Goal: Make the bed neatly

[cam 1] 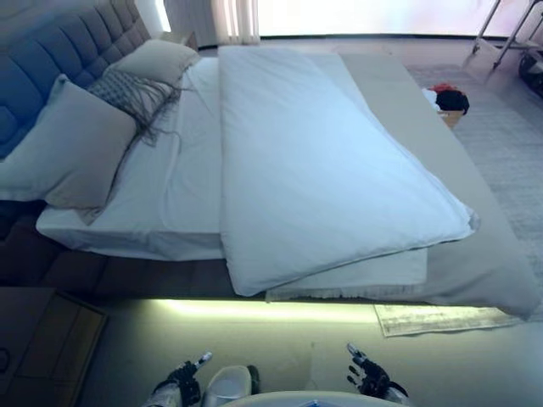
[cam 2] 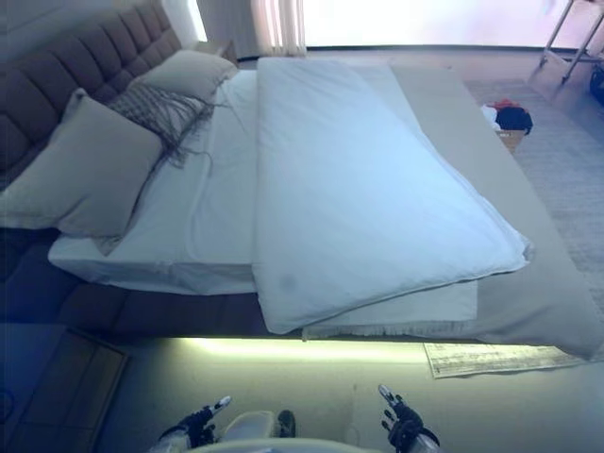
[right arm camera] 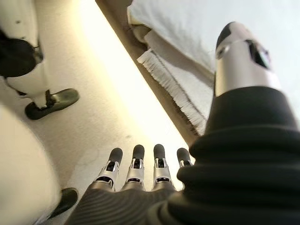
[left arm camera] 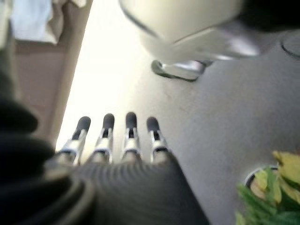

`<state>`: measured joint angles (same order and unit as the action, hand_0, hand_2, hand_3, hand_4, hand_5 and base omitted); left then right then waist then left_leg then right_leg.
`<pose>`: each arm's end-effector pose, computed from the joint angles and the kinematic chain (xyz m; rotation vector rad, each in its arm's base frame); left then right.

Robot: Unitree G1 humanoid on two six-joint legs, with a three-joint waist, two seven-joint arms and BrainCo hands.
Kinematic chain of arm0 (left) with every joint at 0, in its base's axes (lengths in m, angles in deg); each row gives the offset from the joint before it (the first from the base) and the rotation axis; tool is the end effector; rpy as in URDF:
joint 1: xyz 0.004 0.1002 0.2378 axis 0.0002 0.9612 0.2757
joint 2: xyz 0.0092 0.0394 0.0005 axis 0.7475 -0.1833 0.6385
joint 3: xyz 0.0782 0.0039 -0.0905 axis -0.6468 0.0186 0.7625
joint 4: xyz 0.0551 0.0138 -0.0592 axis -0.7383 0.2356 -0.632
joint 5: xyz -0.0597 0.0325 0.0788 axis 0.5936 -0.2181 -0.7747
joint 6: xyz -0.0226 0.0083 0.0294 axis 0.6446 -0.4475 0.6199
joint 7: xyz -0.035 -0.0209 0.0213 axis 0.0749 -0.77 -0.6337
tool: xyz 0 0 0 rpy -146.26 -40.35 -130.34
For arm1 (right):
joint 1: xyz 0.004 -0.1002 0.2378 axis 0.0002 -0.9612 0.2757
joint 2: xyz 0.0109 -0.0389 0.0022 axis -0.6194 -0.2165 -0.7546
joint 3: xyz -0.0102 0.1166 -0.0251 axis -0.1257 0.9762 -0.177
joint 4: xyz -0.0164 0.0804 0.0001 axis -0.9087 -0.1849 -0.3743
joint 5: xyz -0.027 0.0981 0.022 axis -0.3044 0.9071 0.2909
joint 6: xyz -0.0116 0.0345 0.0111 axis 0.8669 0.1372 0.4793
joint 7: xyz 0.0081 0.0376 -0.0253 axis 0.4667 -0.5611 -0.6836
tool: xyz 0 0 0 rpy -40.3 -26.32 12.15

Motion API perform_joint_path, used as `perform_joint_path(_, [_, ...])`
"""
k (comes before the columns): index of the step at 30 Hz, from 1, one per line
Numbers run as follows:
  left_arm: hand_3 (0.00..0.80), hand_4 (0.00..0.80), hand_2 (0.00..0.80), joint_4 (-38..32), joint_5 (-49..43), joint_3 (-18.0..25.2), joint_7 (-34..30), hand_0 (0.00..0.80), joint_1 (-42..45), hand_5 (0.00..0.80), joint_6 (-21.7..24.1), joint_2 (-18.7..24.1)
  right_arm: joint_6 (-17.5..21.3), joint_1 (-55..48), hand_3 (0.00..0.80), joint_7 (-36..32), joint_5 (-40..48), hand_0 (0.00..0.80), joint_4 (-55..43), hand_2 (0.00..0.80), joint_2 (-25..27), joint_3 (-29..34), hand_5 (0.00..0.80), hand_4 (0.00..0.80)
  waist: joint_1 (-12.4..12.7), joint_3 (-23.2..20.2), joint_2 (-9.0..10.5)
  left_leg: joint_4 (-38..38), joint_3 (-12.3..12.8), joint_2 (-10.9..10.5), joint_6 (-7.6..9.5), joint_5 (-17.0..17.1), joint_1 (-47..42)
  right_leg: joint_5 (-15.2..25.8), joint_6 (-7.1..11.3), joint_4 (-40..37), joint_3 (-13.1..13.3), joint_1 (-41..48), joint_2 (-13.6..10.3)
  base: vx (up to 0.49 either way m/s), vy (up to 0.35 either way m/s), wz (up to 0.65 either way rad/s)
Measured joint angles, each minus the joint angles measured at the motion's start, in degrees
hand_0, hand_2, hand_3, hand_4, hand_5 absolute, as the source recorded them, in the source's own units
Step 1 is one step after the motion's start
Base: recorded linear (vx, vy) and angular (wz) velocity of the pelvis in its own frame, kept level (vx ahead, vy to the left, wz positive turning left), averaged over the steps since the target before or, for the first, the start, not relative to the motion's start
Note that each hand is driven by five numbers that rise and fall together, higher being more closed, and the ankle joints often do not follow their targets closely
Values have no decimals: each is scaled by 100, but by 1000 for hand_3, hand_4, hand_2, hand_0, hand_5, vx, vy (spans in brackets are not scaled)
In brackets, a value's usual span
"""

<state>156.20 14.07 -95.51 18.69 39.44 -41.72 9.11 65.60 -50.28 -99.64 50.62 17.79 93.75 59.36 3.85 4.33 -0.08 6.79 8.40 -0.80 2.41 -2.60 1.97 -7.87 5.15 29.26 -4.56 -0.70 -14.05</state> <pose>0.0658 0.2219 -0.1394 -0.1288 1.2336 0.3068 0.0617 -0.2203 -0.1402 0.5254 1.0423 -0.3939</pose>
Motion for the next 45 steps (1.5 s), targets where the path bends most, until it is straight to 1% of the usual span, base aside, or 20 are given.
perform_joint_path(2, [0, 0, 0, 49, -74, -126, 44, 0, 25, 0, -1, 173, -29, -55, 0, -76, 48, 0, -2, 0, -7, -20, 0, 0, -62, -6, 137, -423, 3, -85, 71, 153, -253, -210, 72, 168, -57, -371, -70, 97, -52, -3])
perform_joint_path(3, [0, 0, 0, 58, -85, -146, 52, 0, 26, 0, 1, 220, -32, -55, 0, -115, 93, 0, 14, 0, -9, -31, 0, 0, -124, 2, 140, -500, -5, -41, 63, 196, -227, -218, 72, -52, -133, -485, 20, 78, -147, -11])
perform_joint_path(6, [0, 0, 0, 58, -89, -148, 57, 0, -44, 0, 25, 234, -34, -17, 0, -193, 386, 0, 30, 0, 11, -107, 0, 0, -363, 77, 132, -734, -30, 3, 121, 305, -165, -30, 229, -1390, -390, -1038, 312, 87, -145, -2])
perform_joint_path(9, [0, 0, 0, 53, -89, -142, 54, 0, -58, 0, 23, 130, -41, 19, 0, -243, 440, 0, 1, 0, 9, -109, 0, 0, -489, 248, 86, -1003, -61, -38, 51, 420, -273, 819, 312, -2607, -577, -1227, 399, 183, -124, 10])
perform_joint_path(11, [0, 0, 0, 43, -88, -139, 57, 0, -16, 0, 49, 91, -49, 3, 0, -231, 439, 0, -9, 0, -36, -103, 0, 0, -478, 332, 116, -1144, -138, -80, -99, 414, -549, 1041, 287, -2746, -575, -1087, 385, 276, -166, 29])
perform_joint_path(14, [0, 0, 0, -63, -78, -138, 66, 0, 205, 0, 74, -20, -53, -58, 0, -149, 438, 0, -130, 0, -37, -98, 0, 0, -463, 362, 4, -1162, -285, 106, -409, 211, -961, 1541, -179, -2790, -569, -680, 613, 242, -162, 25])
perform_joint_path(17, [0, 0, 0, -73, -91, -140, 65, 0, 341, 0, 59, -99, -51, 14, 0, -111, 438, 0, -341, 0, 25, -92, 0, 0, -446, 327, -194, -1007, -271, 455, -669, 34, -1037, 1590, -427, -3202, -681, -321, 993, 140, -118, -1])
perform_joint_path(19, [0, 0, 0, -92, -91, -145, 72, 0, 313, 0, 52, -101, -51, 110, 0, -99, 439, 0, -414, 0, 52, -91, 0, 0, -442, 335, -185, -899, -270, 489, -698, 11, -1018, 1615, -495, -3329, -695, -226, 1074, 94, -56, -1])
perform_joint_path(22, [0, 0, 0, -38, -95, -139, 92, 0, 216, 0, 51, -95, -36, 222, 0, 15, 440, 0, -437, 0, 143, -3, 0, 0, -429, 351, -152, -592, -283, 535, -755, 9, -1006, 1523, -556, -3447, -712, -72, 1086, 118, -39, 2])
perform_joint_path(23, [0, 0, 0, -10, -93, -131, 94, 0, 170, 0, 75, -48, -28, 290, 0, 78, 438, 0, -409, 0, 138, 19, 0, 0, -451, 403, -72, -23, -317, 485, -880, -73, -759, 1485, -585, -3450, -753, -14, 991, 113, 10, 2])
perform_joint_path(25, [0, 0, 0, -5, -89, -103, 101, 0, 164, 0, 125, -13, 30, 299, 0, 227, 432, 0, -400, 0, 141, -23, 0, 0, -372, 475, 73, 1490, -388, 347, -959, -85, -54, 1414, -618, -3446, -710, 81, 823, 58, 110, -10])
perform_joint_path(26, [0, 0, 0, -24, -89, -106, 101, 0, 164, 0, 142, -14, 70, 299, 0, 300, 430, 0, -394, 0, 153, -47, 0, 0, -341, 493, 76, 1879, -420, 339, -1045, -167, 246, 1413, -645, -3428, -677, 71, 779, -37, 177, -32])
perform_joint_path(27, [0, 0, 0, -28, -88, -129, 99, 0, 169, 0, 149, -63, 115, 333, 0, 360, 430, 0, -393, 0, 191, -151, 0, 0, -290, 495, 3, 1686, -420, 353, -1072, -187, 361, 1410, -649, -3398, -676, 0, 762, -111, 193, -44])
perform_joint_path(30, [0, 0, 0, -23, -78, -271, 95, 0, 45, 0, 178, -116, 137, 750, 0, 365, 492, 0, -385, 0, 257, -357, 0, 0, -287, 639, -142, 686, -414, 369, -935, -53, 870, 1400, -665, -3117, -711, -534, 791, -109, 81, -47])
perform_joint_path(32, [0, 0, 0, -25, -82, -328, 90, 0, -107, 0, 173, -124, 142, 1007, 0, 260, 653, 0, -426, 0, 301, -423, 0, 0, -284, 860, -269, 377, -394, 408, -693, 118, 903, 1407, -631, -2851, -785, -713, 904, -169, 31, -51])
perform_joint_path(33, [0, 0, 0, -29, -84, -542, 85, 0, -189, 0, 171, -102, 172, 1085, 0, 210, 786, 0, -509, 0, 370, -467, 0, 0, -294, 963, -455, 375, -533, 482, -583, 325, 987, 1319, -599, -2612, -820, -855, 1008, -187, 96, -30])
perform_joint_path(35, [0, 0, 0, -82, -64, -624, 69, 0, -527, 0, 174, 55, 264, 1216, 0, 223, 1020, 0, -549, 0, 329, -474, 0, 0, -297, 1167, -319, 349, -536, 382, -539, 265, 1237, 1212, -491, -2310, -811, -1202, 858, -208, 103, 8])
perform_joint_path(37, [0, 0, 0, -122, 97, -650, 34, 0, -903, 0, 174, 150, 320, 1434, 0, 403, 1072, 0, -545, 0, 397, -449, 0, 0, -288, 1331, -246, 224, -560, 238, -438, 415, 1439, 1169, -455, -2017, -810, -1565, 688, -127, 19, 44])
perform_joint_path(42, [0, 0, 0, -331, 337, -745, 7, 0, -1193, 0, 176, 161, 379, 2416, 0, 502, 1509, 0, -581, 0, 496, -443, 0, 0, -236, 1911, -554, 137, -569, 144, -404, 589, 1627, 1108, -399, -1812, -810, -1858, 568, -112, -46, 12])
perform_joint_path(45, [0, 0, 0, -449, 471, -777, 0, 0, -1294, 0, 170, 179, 370, 2892, 0, 402, 1799, 0, -634, 0, 651, -426, 0, 0, -123, 2013, -579, 290, -595, 150, -417, 635, 1872, 931, -417, -1497, -837, -2148, 549, -105, -34, 9])
